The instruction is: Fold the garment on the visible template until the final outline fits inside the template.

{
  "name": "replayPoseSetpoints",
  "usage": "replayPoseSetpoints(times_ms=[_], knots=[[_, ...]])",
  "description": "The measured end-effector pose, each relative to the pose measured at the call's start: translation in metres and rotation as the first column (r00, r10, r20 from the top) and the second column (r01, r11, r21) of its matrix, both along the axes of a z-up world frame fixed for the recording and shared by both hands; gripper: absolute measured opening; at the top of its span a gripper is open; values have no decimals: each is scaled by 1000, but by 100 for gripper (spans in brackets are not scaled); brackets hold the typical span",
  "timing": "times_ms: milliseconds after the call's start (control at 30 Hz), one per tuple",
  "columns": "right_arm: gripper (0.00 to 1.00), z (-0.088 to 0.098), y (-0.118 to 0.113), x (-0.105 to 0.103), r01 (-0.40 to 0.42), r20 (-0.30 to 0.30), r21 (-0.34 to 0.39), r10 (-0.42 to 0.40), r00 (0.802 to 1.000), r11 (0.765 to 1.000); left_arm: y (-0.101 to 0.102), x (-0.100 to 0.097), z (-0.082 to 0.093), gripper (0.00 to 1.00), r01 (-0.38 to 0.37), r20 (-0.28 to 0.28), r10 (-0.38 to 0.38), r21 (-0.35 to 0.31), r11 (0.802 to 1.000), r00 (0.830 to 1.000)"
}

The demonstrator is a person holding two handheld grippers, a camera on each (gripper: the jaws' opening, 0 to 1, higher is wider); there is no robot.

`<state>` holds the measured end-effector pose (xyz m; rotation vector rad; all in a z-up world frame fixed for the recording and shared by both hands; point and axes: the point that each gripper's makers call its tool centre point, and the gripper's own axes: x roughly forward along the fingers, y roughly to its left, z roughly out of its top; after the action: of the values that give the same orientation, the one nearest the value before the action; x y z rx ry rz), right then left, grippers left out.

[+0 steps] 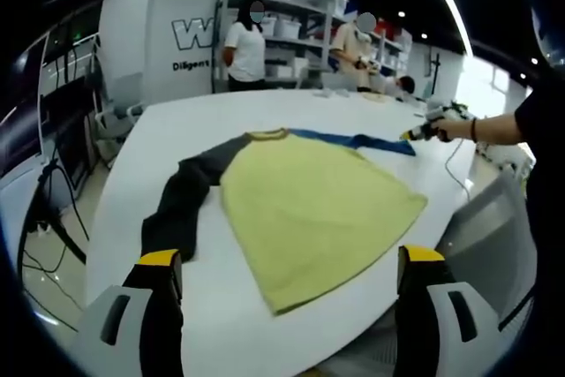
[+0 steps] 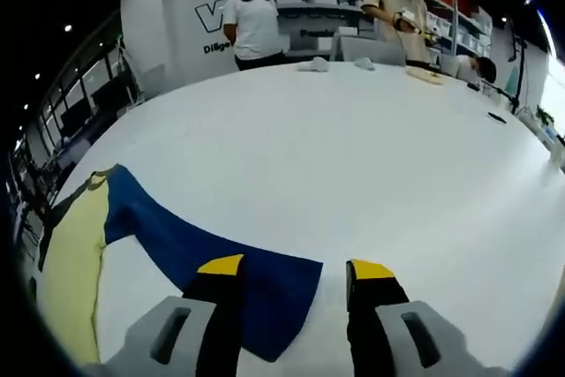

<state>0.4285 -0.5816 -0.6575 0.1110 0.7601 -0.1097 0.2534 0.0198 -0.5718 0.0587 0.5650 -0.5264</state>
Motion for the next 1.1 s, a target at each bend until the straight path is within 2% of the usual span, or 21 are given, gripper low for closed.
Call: replayPoseSetpoints(times_ms=[133, 267, 333, 400, 467, 567, 667, 867, 1100], knots=[[33, -6, 0, 2, -10, -16, 4, 10, 1000, 1000, 0, 1, 2, 99, -6, 2, 6, 3, 1000, 1000], [21, -14, 3, 0, -42, -42, -16, 41, 998, 999, 0, 1, 3, 99, -8, 1, 8, 6, 1000, 1000], [15, -17, 2, -2, -26, -52, -9, 25, 998, 1000, 0, 2, 3, 99, -9, -3, 9, 8, 1000, 1000], [6, -16, -1, 0, -40, -41, -18, 40, 998, 999, -1, 2, 3, 99, -8, -4, 8, 10, 1000, 1000], [0, -18, -4, 1, -73, -61, -45, 70, 996, 996, -1, 3, 3, 99, -8, -4, 8, 10, 1000, 1000], [0, -17, -5, 3, -83, -59, -61, 79, 995, 995, -2, 4, 3, 99, -8, -7, 9, 10, 1000, 1000], [0, -9, -10, 9, -66, -28, -67, 64, 998, 996, -4, 4, 3, 99, -2, -9, 2, 9, 1000, 1000], [0, 3, -21, 23, -52, -11, -95, 52, 999, 994, -4, 5, 3, 99, -8, -8, 8, 4, 1000, 1000], [0, 7, -29, 41, -66, -21, -119, 64, 998, 991, -4, 2, 1, 99, -17, -15, 17, -2, 1000, 1000]])
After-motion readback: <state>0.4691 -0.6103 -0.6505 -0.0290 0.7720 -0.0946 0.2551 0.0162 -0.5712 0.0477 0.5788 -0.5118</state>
